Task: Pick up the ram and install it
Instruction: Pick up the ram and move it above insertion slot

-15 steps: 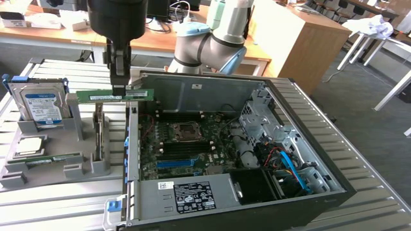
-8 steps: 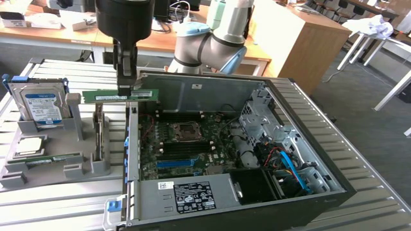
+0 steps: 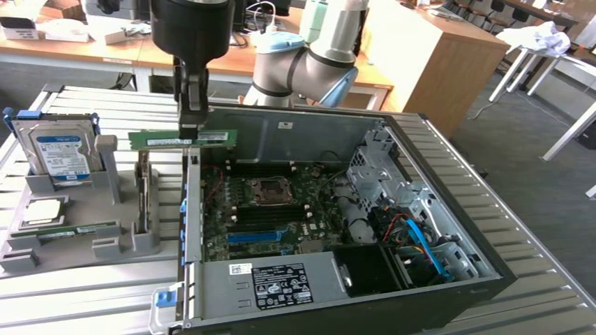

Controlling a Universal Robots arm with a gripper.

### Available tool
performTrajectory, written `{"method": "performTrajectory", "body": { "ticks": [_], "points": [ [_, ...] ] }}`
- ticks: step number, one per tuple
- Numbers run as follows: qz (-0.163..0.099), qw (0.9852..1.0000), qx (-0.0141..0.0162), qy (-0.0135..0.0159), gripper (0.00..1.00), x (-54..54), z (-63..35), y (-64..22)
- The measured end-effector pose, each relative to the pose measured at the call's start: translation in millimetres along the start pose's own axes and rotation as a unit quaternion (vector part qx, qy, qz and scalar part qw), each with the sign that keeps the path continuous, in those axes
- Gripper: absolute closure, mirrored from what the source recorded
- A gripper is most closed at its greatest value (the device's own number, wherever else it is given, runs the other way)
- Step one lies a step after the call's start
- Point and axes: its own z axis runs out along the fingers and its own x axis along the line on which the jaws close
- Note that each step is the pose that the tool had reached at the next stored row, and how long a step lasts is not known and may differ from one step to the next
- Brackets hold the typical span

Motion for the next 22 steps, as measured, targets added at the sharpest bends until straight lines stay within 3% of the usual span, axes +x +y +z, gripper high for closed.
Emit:
{"method": "performTrajectory", "body": {
  "ticks": [22],
  "points": [
    [0.000, 1.0000, 0.0000, 0.0000, 0.88, 2.3, -0.8, -25.4]
  ]
}}
